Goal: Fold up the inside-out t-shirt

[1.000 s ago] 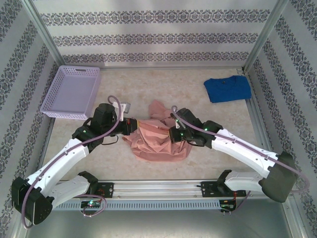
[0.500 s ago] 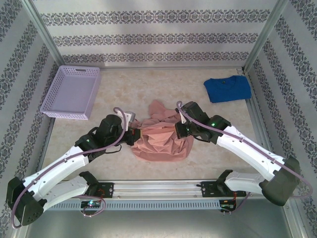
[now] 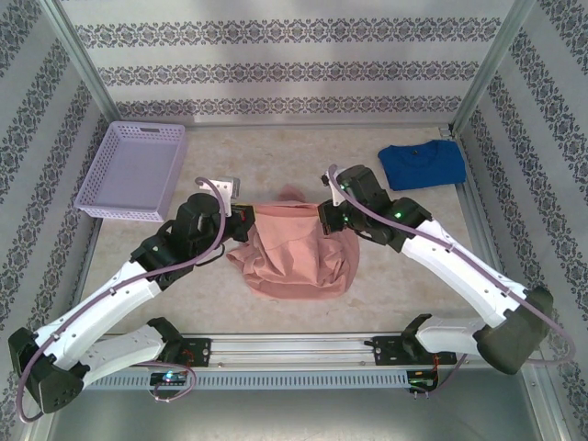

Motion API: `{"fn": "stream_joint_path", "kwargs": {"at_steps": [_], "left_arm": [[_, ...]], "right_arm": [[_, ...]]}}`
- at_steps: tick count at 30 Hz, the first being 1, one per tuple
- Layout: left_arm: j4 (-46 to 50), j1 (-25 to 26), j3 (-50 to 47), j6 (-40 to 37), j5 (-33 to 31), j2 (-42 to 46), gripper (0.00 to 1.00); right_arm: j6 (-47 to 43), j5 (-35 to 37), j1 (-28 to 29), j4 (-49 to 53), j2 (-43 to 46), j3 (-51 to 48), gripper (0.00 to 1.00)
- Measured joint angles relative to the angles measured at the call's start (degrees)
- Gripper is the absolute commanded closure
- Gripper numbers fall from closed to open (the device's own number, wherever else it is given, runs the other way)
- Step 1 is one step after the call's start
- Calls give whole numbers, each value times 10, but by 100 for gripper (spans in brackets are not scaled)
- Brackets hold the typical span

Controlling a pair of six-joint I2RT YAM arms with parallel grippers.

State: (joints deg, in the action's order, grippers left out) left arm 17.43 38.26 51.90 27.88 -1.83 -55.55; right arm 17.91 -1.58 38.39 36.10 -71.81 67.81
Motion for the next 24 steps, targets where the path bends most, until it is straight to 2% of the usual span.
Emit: {"fn": "stream_joint_path", "kwargs": {"at_steps": [5,9,12,17,19,24], "left_arm": [[20,-8,0,-2,-34,-1,100],[37,-38,10,-10,-45,-1,100],[51,-64,35,-31,-42,-1,100],[51,-73,81,-54,-11,-19,100],[49,-73,85,-53,7,-30,100],[52,-73,84,-40,51,-61,100]], "right_arm": [[-3,-16,0,-24,-30,13,100],[-3,-33,0,-49,-49,36,100],[-6,-41,0,-66,-70,68,100],[-21,-41,-5,-74,-107,115,100],[-29,-38,-11,-73,-121,116,93],[-61,-33,-19,-56,-141,96,65]]}}
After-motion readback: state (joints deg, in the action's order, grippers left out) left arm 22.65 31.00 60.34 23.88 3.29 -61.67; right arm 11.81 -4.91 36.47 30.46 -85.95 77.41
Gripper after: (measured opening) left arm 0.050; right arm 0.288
